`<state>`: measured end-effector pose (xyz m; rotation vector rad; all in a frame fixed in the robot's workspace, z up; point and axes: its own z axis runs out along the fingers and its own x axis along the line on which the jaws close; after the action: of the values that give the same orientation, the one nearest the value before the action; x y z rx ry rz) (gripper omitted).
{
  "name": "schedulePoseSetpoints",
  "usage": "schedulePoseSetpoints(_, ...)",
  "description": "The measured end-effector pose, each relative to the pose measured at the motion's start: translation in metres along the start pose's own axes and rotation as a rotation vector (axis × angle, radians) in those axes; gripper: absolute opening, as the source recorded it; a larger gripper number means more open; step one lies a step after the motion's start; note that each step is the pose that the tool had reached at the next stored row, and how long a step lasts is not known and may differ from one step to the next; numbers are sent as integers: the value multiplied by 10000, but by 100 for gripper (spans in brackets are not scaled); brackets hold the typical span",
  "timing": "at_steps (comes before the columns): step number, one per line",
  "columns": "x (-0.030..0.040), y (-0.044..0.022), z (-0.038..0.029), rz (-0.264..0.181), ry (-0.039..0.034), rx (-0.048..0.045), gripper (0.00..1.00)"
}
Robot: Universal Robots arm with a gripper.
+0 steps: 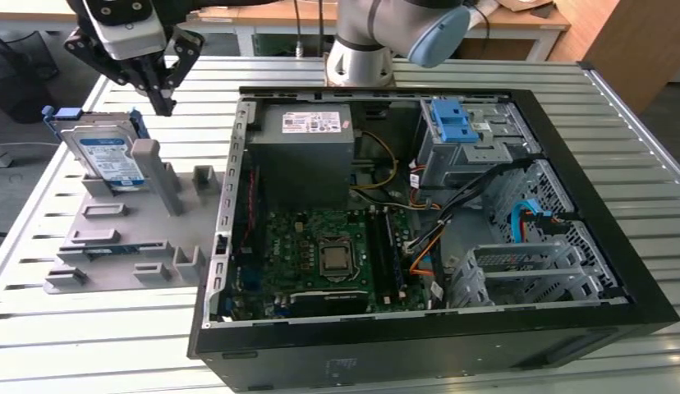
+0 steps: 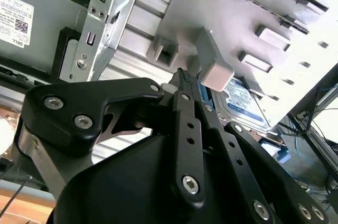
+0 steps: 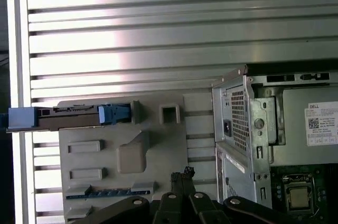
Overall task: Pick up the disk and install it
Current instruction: 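Reach for the disk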
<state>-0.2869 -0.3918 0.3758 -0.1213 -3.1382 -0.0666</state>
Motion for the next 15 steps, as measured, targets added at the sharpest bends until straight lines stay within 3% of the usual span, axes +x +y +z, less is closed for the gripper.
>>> schedulePoseSetpoints(15,459,101,94,6,5,1,11)
